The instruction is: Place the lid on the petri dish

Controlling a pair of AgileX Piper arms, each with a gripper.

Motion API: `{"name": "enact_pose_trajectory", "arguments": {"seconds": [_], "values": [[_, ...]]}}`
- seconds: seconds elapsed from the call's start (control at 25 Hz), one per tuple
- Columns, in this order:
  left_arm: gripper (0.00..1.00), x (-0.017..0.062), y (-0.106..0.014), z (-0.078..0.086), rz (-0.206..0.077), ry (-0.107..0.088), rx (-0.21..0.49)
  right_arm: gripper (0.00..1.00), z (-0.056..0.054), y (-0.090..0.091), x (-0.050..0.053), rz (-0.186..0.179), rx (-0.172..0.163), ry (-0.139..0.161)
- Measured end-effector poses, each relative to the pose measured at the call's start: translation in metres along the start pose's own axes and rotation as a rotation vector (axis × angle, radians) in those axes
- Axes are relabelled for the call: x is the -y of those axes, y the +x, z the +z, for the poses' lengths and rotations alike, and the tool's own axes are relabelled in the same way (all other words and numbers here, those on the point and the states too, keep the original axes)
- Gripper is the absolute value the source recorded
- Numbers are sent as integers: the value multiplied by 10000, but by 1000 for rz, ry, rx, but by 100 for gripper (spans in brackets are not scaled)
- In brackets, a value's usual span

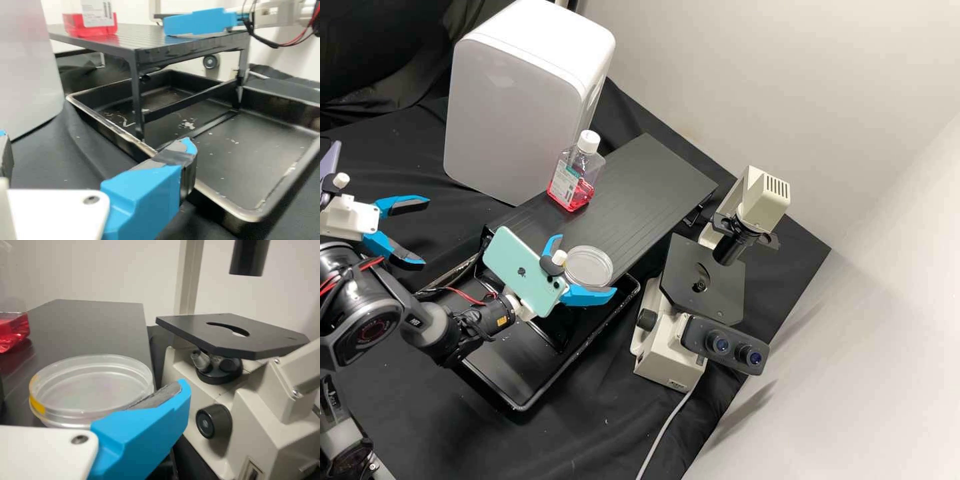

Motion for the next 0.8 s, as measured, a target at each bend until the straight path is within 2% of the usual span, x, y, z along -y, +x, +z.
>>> {"name": "enact_pose_trajectory", "arguments": {"seconds": [0.08, 0.16, 0.24, 0.36, 0.48, 0.68, 0.8], "values": [[100, -25, -37, 18, 18, -9, -25, 100, -18, -30, 11, 4, 3, -9], [100, -53, -77, 29, 29, -14, -21, 100, -35, -62, 9, 14, 9, -20], [100, -88, -112, 35, 43, -38, -14, 100, -53, -99, 16, 24, 15, -34], [100, -122, -150, 38, 58, -40, -9, 100, -61, -154, 33, 36, 27, -49], [100, -131, -154, 44, 62, -41, -6, 100, -72, -204, 47, 70, 26, -60], [100, -128, -155, 56, 61, -40, -1, 100, -49, -271, 61, 86, 21, -53], [100, -128, -155, 56, 61, -40, -1, 100, -10, -297, 45, 86, 26, -9]]}}
